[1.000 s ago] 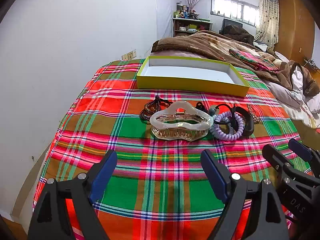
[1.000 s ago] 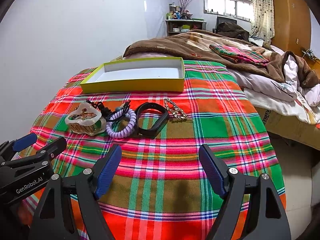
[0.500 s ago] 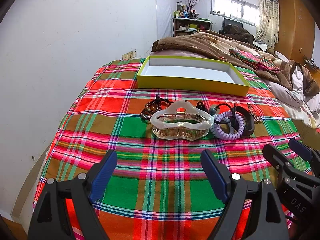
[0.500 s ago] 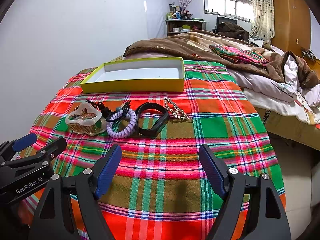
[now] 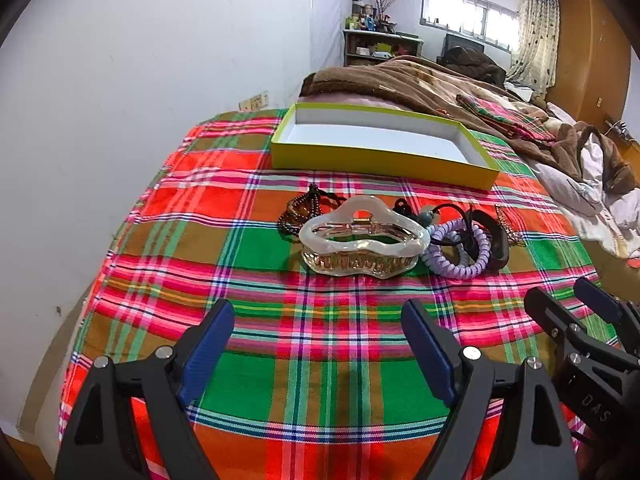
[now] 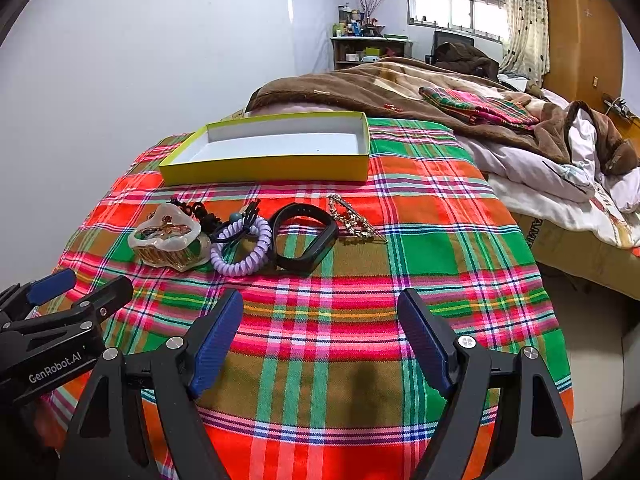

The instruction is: Organize jewelry

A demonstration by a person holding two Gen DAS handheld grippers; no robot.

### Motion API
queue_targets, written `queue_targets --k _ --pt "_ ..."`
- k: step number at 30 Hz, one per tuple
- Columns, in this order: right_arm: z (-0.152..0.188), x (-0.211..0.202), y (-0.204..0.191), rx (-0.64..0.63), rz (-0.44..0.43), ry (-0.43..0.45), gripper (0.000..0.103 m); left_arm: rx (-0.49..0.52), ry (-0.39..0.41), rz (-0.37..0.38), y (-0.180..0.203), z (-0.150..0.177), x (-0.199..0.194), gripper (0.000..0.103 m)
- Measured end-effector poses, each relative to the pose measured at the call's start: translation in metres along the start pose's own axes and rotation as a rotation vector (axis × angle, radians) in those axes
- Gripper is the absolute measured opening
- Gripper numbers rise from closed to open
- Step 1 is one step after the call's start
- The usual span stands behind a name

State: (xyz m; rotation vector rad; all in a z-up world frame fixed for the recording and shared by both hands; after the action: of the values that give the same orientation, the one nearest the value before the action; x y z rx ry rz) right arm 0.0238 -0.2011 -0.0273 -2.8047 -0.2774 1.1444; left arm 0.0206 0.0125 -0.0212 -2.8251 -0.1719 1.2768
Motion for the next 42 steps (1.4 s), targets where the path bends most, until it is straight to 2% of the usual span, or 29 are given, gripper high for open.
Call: queue_targets --k 3,6,9,12,17,19,21,23,25,26,38,42 --pt "-0.003 0.002 0.001 -0.003 -0.012 0.003 0.079 -0.006 -0.025 0.074 -0.005 -0.002 0.005 0.087" --pt "-0.009 0.005 0.002 -0.005 -0.030 0.013 0.079 -0.013 -0.021 0.109 -0.012 -0.006 0.006 0.087" --pt "-0.018 0.007 0.001 -0.028 -0.072 0.026 0.079 0.004 -0.039 0.127 -0.018 -0.013 0.012 0.087" --pt "-0.024 0.009 0.002 -0.040 -0.090 0.041 0.079 0.030 -0.059 0.112 -0.025 -0.019 0.017 0.087" --pt "-0.036 0.014 0.026 0.002 -0.045 0.047 0.079 0.049 -0.084 0.147 -0.034 -0.029 0.022 0.085" --pt "-0.040 0.018 0.035 0.026 -0.042 0.033 0.071 0.039 -0.079 0.167 -0.035 -0.034 0.022 0.083" --pt "-0.040 0.022 0.036 0.037 -0.060 0.018 0.068 0.026 -0.065 0.197 -0.033 -0.038 0.020 0.083" --pt "-0.039 0.029 0.032 0.032 -0.086 -0.010 0.061 0.032 -0.074 0.194 -0.031 -0.041 0.024 0.083" --pt "-0.038 0.040 0.028 0.034 -0.107 -0.042 0.044 0.034 -0.092 0.202 -0.028 -0.043 0.028 0.083" --pt "-0.037 0.044 0.028 0.041 -0.112 -0.053 0.042 0.031 -0.098 0.216 -0.028 -0.044 0.030 0.083" --pt "-0.034 0.075 0.028 0.076 -0.112 -0.132 0.035 0.055 -0.136 0.203 -0.017 -0.049 0.047 0.079" --pt "-0.036 0.078 0.025 0.058 -0.103 -0.132 0.022 0.061 -0.141 0.197 -0.014 -0.052 0.052 0.079"
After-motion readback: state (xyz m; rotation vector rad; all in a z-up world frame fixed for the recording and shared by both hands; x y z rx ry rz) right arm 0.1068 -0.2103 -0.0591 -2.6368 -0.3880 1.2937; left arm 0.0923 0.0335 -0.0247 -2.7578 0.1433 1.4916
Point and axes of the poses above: each gripper's, at about its wrist camera, not at the fingertips, and x roughly the way its jaws point, y to its right, z to its underside, the point moved 3 cm from there along x, roughly the way its jaws point, and after that the axes turned 7 degrees about -z, right-handed, at the moved point
